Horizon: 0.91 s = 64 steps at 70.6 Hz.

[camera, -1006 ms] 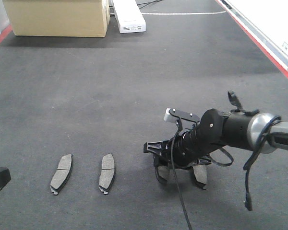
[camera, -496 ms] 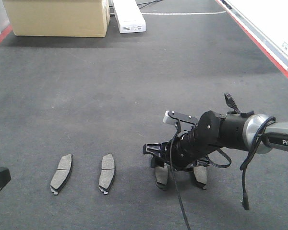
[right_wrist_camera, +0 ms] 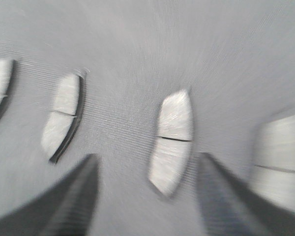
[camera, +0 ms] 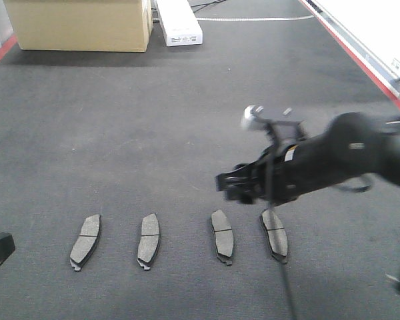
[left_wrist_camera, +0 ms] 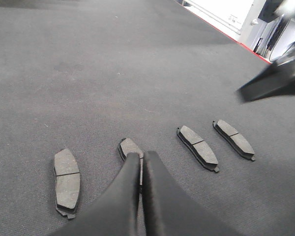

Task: Move and align brake pads A on conveyor
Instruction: 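Raise the open right gripper away from the row of pads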

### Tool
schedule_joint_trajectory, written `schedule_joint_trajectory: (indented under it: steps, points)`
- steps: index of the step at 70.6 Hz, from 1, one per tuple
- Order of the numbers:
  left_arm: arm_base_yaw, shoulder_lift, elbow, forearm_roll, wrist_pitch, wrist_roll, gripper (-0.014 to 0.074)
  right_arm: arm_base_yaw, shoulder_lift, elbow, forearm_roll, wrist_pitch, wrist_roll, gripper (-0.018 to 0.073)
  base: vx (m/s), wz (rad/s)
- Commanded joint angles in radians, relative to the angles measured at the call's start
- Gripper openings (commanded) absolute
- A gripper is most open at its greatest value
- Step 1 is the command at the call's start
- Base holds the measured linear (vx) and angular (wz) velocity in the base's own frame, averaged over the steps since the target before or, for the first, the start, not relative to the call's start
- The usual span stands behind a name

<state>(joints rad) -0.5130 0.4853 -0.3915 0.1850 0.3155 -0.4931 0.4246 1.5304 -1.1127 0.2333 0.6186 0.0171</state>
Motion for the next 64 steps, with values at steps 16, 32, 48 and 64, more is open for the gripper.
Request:
schedule_joint_trajectory:
  steps: [16, 32, 48, 64]
  points:
    - [0.001, 0.001, -0.027, 0.003, -0.065, 0.002, -0.0007, -0.002, -0.409, 0.24, -0.138, -0.048, -0.009, -0.0015, 0.0, 0.0]
    - [0.001, 0.001, -0.027, 0.003, -0.065, 0.002, -0.0007, -0.002, -0.676, 0.444, -0.139, -0.122, -0.045, -0.0009, 0.0, 0.0]
    - [0.001, 0.001, -0.027, 0.003, -0.065, 0.002, -0.0007, -0.002, -0.891, 0.586, -0.16, -0.193, -0.053, -0.0009, 0.0, 0.0]
    - [0.001, 0.001, -0.027, 0.003, -0.065, 0.002, -0.0007, -0.002, -0.947, 0.605, -0.159, -0.18, -0.053, -0.0009, 0.0, 0.0]
